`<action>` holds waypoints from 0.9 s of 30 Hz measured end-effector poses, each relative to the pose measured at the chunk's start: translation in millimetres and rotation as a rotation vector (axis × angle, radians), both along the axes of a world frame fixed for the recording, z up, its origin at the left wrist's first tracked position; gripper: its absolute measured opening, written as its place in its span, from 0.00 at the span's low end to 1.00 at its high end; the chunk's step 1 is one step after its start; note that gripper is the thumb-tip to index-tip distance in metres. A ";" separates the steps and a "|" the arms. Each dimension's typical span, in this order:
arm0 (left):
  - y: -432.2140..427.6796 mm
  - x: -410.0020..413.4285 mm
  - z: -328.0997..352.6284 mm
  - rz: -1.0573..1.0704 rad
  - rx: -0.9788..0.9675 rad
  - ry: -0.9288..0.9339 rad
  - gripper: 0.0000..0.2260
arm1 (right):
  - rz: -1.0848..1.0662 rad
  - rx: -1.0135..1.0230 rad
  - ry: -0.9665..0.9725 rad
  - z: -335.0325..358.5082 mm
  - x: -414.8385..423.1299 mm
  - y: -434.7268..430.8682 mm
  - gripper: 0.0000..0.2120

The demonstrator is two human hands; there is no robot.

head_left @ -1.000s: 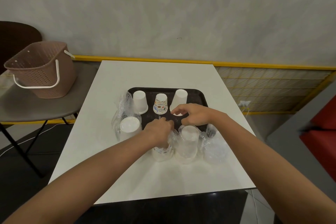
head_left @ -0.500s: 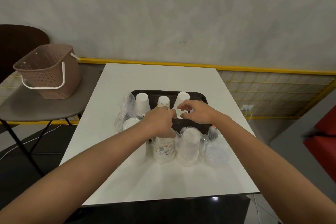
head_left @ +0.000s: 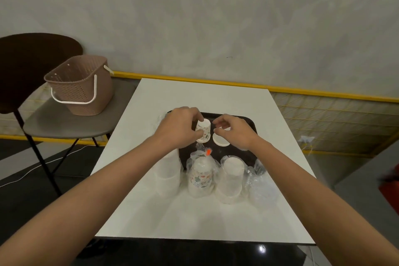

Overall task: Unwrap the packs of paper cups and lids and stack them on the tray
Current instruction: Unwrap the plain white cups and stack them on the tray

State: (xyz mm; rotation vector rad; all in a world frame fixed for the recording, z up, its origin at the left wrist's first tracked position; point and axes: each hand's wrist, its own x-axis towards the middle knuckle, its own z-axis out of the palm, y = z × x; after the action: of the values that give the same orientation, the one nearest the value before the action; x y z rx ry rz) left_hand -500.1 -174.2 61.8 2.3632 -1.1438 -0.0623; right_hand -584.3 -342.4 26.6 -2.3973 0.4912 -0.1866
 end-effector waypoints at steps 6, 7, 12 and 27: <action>24.6 7.2 3.7 0.007 -0.141 0.043 0.18 | 0.086 0.067 -0.017 -1.8 16.0 22.2 0.15; 28.7 9.3 3.0 0.019 -0.164 0.046 0.19 | 0.109 0.075 -0.005 -1.7 18.8 26.8 0.16; 49.9 25.4 -2.3 0.081 -0.269 0.068 0.21 | 0.219 0.141 0.069 -1.8 29.2 52.7 0.28; 91.1 52.9 -48.9 -0.038 -0.044 0.534 0.20 | 0.272 0.103 0.156 -15.4 49.0 96.3 0.34</action>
State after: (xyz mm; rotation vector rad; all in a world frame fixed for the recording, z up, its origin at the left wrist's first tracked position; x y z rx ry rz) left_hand -447.1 -83.0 12.9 2.0972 -0.9106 -0.6333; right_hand -535.3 -246.1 11.2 -2.3575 0.2331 0.1431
